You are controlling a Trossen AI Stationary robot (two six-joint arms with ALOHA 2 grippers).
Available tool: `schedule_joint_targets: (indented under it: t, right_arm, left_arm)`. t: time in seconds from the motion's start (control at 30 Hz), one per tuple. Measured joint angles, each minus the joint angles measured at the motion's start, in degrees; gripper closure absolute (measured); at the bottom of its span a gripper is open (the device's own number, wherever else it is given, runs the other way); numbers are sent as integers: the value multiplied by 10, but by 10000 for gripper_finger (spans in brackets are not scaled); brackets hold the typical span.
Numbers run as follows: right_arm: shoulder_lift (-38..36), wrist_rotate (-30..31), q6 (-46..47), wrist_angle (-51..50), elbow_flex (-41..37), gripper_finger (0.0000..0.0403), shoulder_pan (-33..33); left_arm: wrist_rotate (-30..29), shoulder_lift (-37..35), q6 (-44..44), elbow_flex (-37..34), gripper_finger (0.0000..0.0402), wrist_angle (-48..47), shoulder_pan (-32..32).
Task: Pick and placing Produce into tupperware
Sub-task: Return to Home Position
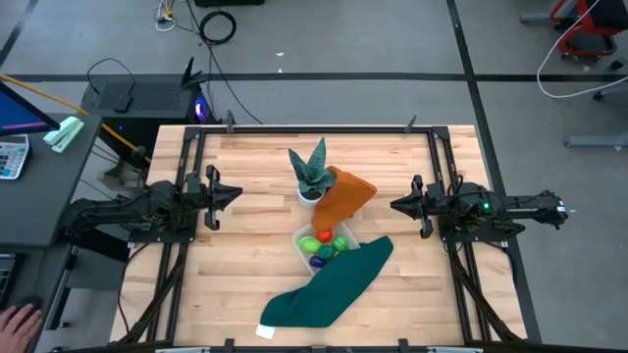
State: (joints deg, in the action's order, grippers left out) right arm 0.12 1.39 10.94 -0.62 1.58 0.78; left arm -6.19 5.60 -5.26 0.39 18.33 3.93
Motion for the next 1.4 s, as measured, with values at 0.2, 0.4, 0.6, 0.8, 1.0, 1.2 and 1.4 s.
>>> schedule_joint_targets:
  t: [0.2, 0.4, 0.6, 0.8, 1.0, 1.2, 1.4]
  right_arm:
    - [0, 0, 0, 0, 0, 402, 0]
    - [0, 0, 0, 0, 0, 402, 0]
    - [0, 0, 0, 0, 0, 402, 0]
    - [0, 0, 0, 0, 0, 402, 0]
    - [0, 0, 0, 0, 0, 402, 0]
    - [0, 0, 0, 0, 0, 402, 0]
    - [0, 0, 0, 0, 0, 402, 0]
  left_arm:
    - [0, 0, 0, 0, 371, 0, 0]
    - [0, 0, 0, 0, 376, 0, 0]
    - [0, 0, 0, 0, 367, 0, 0]
    - [0, 0, 0, 0, 361, 0, 0]
    - [0, 0, 0, 0, 368, 0, 0]
    - [0, 0, 0, 0, 374, 0, 0]
    - [0, 0, 0, 0, 364, 0, 0]
